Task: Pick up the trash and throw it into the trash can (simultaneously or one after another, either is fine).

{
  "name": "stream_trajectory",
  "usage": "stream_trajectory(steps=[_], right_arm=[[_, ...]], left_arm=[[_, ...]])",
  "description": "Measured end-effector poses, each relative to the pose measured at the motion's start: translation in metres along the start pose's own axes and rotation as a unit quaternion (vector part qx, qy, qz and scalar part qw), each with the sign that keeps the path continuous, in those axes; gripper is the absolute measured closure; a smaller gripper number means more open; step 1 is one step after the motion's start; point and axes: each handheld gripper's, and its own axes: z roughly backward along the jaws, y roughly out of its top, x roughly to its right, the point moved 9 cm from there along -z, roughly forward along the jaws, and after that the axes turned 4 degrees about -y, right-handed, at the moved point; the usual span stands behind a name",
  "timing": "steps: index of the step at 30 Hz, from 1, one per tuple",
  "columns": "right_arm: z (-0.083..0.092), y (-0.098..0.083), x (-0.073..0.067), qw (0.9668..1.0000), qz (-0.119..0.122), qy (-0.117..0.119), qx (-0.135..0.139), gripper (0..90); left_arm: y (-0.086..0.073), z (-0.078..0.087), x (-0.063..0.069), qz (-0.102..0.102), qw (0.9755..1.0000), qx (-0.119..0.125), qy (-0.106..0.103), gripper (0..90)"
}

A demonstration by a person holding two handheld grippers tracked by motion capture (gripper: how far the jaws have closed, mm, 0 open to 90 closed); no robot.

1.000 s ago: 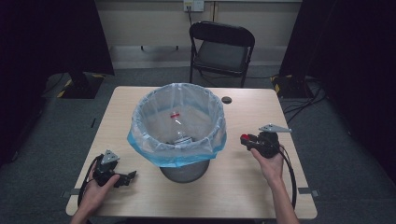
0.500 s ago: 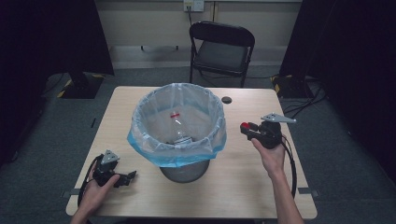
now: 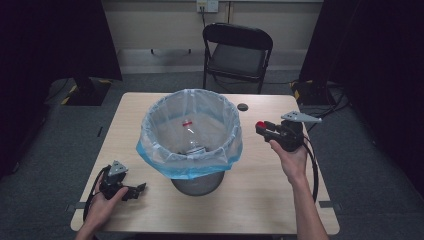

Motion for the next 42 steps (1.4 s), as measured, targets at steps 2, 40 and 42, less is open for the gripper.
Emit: stream_trajectory(steps=[2, 40, 42], right_arm=[[0.002, 0.004, -0.002, 1.0, 0.002, 0.002, 0.004, 59.4], [0.019, 0.115, -0.068, 0.9893, 0.034, 0.065, 0.126, 59.5], [0.019, 0.117, -0.07, 0.989, 0.034, 0.068, 0.127, 59.5]], left_arm=[[0.0, 0.0, 0.0, 0.0, 1.0, 0.0, 0.0, 0.3], [0.0, 0.0, 0.0, 0.0, 1.0, -0.001, 0.0, 0.3], [0.0, 0.0, 0.0, 0.0, 1.0, 0.0, 0.0, 0.4]])
